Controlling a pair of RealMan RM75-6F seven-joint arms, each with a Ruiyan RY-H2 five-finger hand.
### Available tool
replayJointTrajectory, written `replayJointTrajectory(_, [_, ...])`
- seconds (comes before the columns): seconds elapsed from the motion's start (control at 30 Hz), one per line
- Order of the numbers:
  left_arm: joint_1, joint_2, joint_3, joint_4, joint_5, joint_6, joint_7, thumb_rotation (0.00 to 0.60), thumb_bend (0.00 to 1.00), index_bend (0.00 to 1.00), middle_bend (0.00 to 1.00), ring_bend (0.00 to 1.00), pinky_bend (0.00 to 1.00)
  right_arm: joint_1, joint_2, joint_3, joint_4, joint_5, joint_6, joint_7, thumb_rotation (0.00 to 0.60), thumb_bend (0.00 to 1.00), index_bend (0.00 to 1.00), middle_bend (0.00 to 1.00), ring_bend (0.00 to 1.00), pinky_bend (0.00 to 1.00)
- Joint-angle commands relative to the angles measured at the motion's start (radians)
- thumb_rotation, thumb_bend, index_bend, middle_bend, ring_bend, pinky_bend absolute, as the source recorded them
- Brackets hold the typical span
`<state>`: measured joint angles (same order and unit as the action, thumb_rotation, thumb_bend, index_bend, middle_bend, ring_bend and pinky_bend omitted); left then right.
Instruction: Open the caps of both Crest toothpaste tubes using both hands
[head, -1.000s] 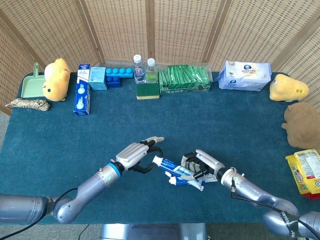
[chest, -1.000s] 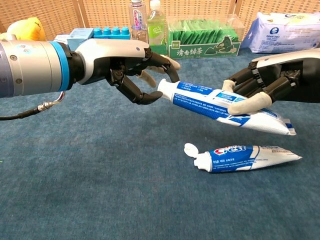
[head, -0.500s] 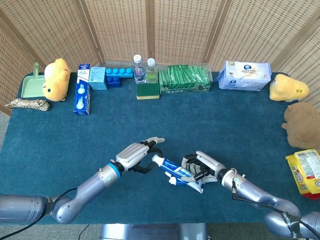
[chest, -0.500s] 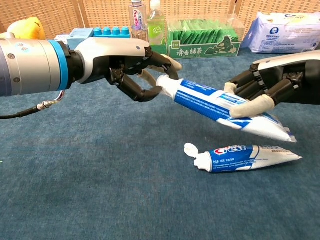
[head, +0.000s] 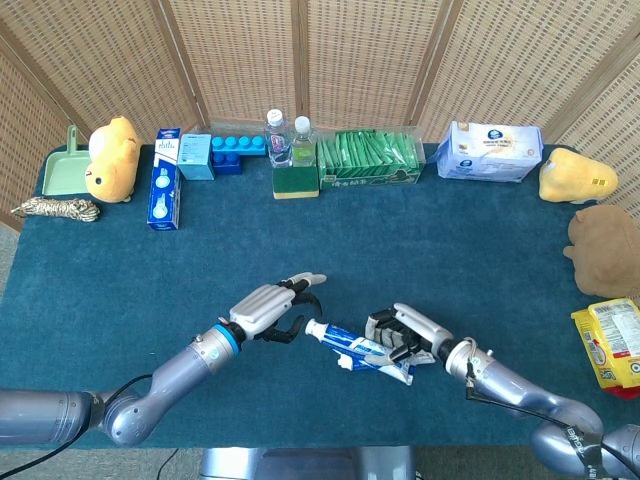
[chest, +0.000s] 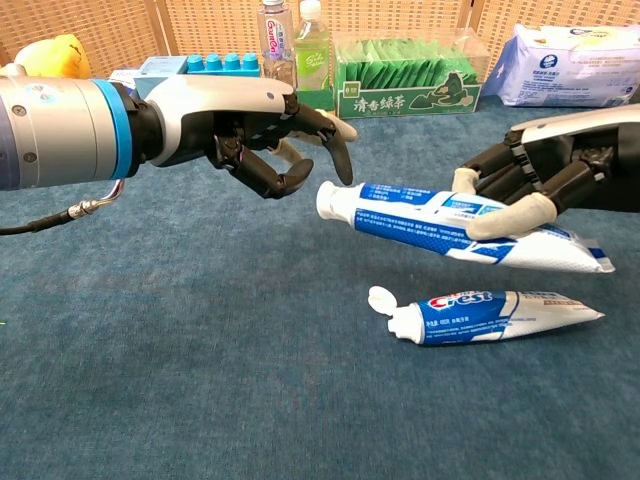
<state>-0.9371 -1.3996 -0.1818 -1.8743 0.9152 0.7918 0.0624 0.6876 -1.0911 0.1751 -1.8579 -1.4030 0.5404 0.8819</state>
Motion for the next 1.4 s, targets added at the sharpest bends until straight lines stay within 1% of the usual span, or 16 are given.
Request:
replayJointTrajectory(0.03, [0.001,0.001,-0.001,0.0,-0.001,0.0,-0.006,0.6,0.65,0.35,0.07,0.0,0.13,0.002,0.003,-0.003,-0.001,-0.003,0.006,-0.003,0.6,0.48,0.89,0.7,0.66,0.76])
replayJointTrajectory(0.2, [0.007,0.004,-0.009,-0.007,0.002,-0.004,-0.03,0.6,0.55,0.31,0.05,0.0,0.13,0.005,-0.001,-0.012,-0.007,0.012,0.025,-0.052,0.6,0.47,0.89,0.7,0.66,0.77])
replayJointTrajectory(0.37, [0.01,0.008,-0.013,-0.014,0.012,-0.003,-0.04,0.6,0.51,0.3,0.05,0.0,0.13,0.012,-0.01,-0.018,-0.014,0.049,0.029,-0.105,0.6,0.48,0.89,0.7,0.66,0.77])
replayJointTrajectory(0.57, [0.014,0.011,-0.008,-0.018,0.017,0.004,-0.036,0.6,0.43,0.26,0.03,0.0,0.12,0.015,-0.015,-0.015,-0.029,0.089,0.044,-0.149,0.6,0.48,0.89,0.7,0.66,0.77])
replayJointTrajectory(0.93, [0.003,-0.014,-0.004,0.0,-0.002,0.013,-0.013,0.6,0.43,0.25,0.03,0.0,0.11,0.019,-0.011,-0.01,-0.058,0.1,0.042,-0.163,0.6,0.48,0.89,0.7,0.66,0.77])
replayJointTrajectory(1.4, [0.013,-0.002,0.006,-0.005,-0.006,0.021,-0.006,0.6,0.43,0.25,0.03,0.0,0.11,0.006,0.016,0.004,-0.059,0.036,0.037,-0.036,0.6,0.48,0.89,0.7,0.66,0.77])
